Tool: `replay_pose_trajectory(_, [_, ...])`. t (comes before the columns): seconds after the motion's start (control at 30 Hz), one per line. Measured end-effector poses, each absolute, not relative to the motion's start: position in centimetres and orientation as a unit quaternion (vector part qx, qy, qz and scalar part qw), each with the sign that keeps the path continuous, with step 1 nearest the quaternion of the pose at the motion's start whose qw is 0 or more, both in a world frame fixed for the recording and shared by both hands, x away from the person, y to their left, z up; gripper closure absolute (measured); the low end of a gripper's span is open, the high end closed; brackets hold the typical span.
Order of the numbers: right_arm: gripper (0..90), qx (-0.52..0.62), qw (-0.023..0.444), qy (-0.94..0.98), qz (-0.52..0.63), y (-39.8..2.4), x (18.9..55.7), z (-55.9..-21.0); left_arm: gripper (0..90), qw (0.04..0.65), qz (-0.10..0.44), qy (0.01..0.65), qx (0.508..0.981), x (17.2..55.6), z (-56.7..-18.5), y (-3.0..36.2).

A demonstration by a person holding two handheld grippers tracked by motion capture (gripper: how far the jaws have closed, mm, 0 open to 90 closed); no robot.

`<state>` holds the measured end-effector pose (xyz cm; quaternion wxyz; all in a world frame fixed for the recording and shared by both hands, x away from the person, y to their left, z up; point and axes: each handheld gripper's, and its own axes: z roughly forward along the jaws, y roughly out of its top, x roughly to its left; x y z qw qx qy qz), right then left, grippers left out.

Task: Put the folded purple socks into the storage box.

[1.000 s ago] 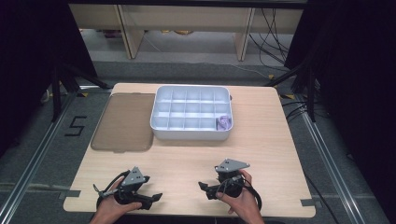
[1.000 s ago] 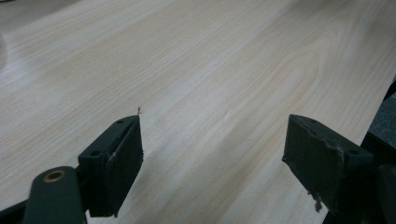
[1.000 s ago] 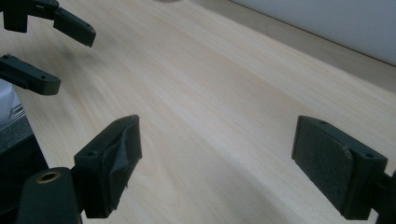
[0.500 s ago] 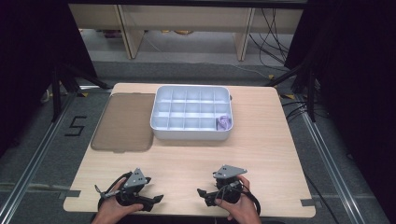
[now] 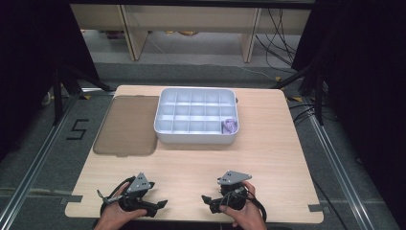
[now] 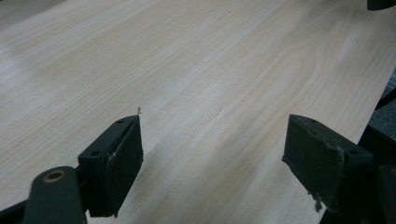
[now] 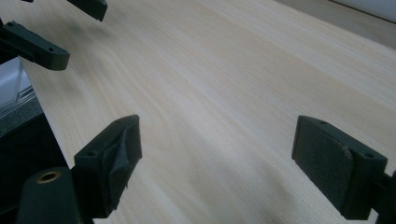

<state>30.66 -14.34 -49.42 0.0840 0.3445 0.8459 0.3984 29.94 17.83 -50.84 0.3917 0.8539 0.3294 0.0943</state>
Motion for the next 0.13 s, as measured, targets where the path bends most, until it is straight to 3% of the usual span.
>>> replay_pose_trajectory(0.13, [16.5,0.349,0.085,0.844,0.398,-14.42,30.68,-49.44,19.2,0.391,0.096,0.325,0.856,30.02,-50.84,17.91])
